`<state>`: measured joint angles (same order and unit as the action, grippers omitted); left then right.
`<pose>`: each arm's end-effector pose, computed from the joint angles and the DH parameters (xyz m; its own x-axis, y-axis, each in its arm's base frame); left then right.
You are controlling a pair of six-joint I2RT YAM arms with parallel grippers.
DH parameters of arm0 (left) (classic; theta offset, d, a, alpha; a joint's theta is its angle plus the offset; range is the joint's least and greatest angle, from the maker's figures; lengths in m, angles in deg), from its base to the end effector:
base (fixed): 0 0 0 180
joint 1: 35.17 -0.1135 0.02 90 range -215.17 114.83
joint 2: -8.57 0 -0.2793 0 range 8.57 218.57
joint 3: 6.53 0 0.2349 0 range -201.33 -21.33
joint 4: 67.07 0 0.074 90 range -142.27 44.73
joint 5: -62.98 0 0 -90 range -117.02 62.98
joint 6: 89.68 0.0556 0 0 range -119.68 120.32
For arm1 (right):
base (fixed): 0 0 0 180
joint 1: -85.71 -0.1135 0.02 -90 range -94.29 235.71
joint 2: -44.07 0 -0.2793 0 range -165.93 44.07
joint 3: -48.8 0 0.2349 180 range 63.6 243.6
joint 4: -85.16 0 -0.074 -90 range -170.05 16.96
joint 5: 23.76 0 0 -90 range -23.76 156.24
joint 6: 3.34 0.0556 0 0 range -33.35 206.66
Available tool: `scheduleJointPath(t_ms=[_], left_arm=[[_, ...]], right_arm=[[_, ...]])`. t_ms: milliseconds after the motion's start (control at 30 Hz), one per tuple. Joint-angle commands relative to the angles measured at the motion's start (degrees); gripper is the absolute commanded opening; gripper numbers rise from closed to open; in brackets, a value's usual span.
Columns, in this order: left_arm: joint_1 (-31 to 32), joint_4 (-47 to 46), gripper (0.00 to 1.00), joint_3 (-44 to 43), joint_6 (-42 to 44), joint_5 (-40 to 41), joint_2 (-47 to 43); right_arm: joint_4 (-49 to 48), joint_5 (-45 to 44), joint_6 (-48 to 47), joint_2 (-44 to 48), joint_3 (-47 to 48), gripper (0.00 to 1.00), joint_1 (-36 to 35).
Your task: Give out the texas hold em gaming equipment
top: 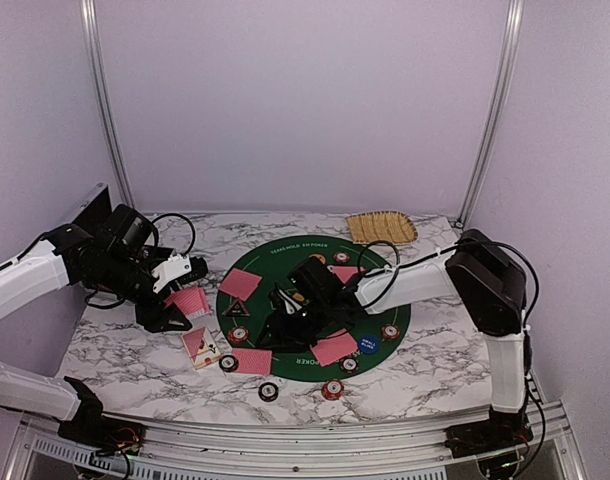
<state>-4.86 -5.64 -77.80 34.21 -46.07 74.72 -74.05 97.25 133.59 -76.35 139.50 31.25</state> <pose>0.1732 -0.1223 0.2846 -0.2431 0.7526 -0.6119 0.9263 0.3674 0.0839 0.2341 0.3769 0.1440 -0.9549 -0.2596 -0.1438 -0.2786 0.6169 0.7361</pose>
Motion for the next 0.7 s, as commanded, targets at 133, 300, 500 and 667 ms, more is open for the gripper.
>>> scheduleJointPath(t_ms=[133, 300, 500, 667], left_arm=[[-0.3, 0.7, 0.00, -1.1, 0.9, -0.9, -1.1], [-0.3, 0.7, 0.00, -1.3, 0.7, -1.0, -1.0], [-0.3, 0.7, 0.00, -1.3, 0.6, -1.1, -0.9], [-0.3, 0.7, 0.00, -1.3, 0.5, -1.2, -0.7]], right_arm=[[-5.1, 5.6, 5.0, -1.4, -3.7, 0.51, -0.4], [-17.6, 10.7, 10.7, 0.5, -7.3, 0.50, 0.0], [-24.6, 12.8, 13.7, 2.9, -8.8, 0.49, -0.1], [-28.4, 13.4, 15.6, 3.6, -9.2, 0.49, -0.8]])
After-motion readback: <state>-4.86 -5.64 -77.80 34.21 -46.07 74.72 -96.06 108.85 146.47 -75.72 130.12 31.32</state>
